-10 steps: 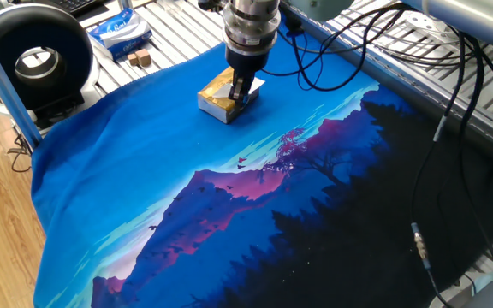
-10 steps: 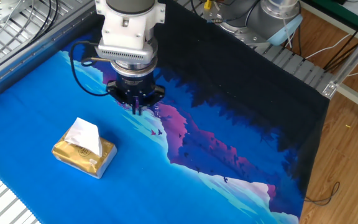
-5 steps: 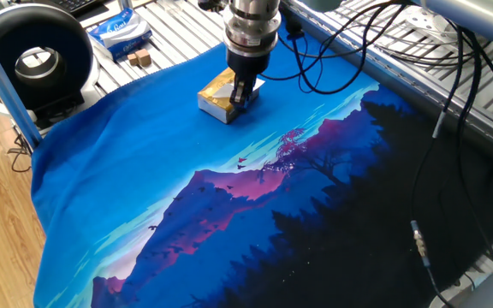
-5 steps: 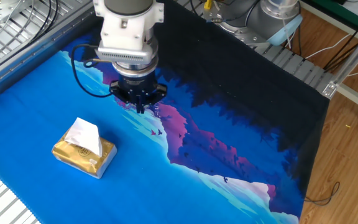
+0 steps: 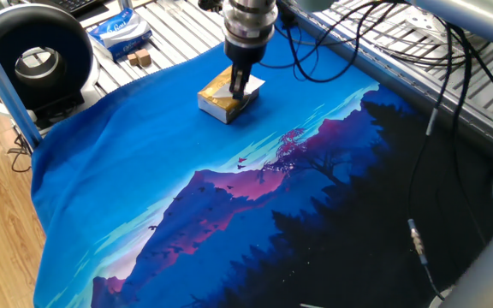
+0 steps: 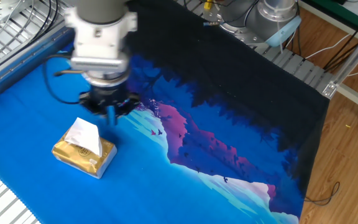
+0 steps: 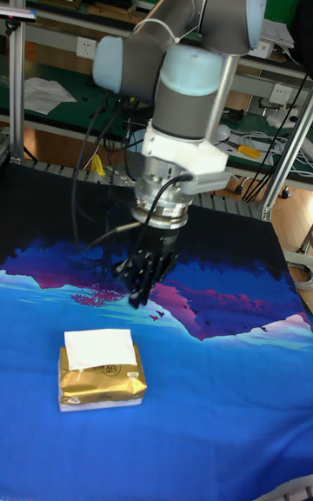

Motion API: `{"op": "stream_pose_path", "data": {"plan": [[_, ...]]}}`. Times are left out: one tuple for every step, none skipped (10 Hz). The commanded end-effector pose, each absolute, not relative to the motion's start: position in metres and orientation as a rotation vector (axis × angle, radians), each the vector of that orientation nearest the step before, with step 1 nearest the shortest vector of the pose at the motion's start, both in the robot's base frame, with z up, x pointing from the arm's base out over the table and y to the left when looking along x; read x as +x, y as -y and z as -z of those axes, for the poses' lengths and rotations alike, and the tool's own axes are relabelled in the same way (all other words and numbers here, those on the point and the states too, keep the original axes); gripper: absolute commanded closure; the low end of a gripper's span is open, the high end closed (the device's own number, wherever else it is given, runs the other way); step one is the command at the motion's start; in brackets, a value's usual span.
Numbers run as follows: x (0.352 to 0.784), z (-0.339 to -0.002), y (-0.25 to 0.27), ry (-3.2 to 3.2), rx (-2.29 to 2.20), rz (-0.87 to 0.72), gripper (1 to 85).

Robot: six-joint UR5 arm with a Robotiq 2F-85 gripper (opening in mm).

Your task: Pull out a napkin

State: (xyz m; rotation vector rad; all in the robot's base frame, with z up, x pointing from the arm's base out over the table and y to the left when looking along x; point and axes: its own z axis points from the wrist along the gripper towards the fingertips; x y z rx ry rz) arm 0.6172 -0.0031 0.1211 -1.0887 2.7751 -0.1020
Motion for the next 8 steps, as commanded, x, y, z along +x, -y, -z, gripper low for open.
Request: {"op": "stream_pose_path", "data": {"plan": [[0.666,-0.115,0.036,-2.639,-1.226,0.167,51.0],[0.676,-0.112,0.044,-2.610,-1.252,0.184,48.7],[0.682,-0.109,0.050,-2.592,-1.274,0.195,43.7],[0.686,-0.102,0.046,-2.576,-1.279,0.177,39.7],[0.686,-0.094,0.044,-2.574,-1.279,0.169,39.0],[0.680,-0.088,0.038,-2.571,-1.315,0.130,38.7],[0.666,-0.087,0.033,-2.575,-1.367,0.068,34.3],[0.654,-0.092,0.040,-2.569,-1.427,0.069,33.3]]}}
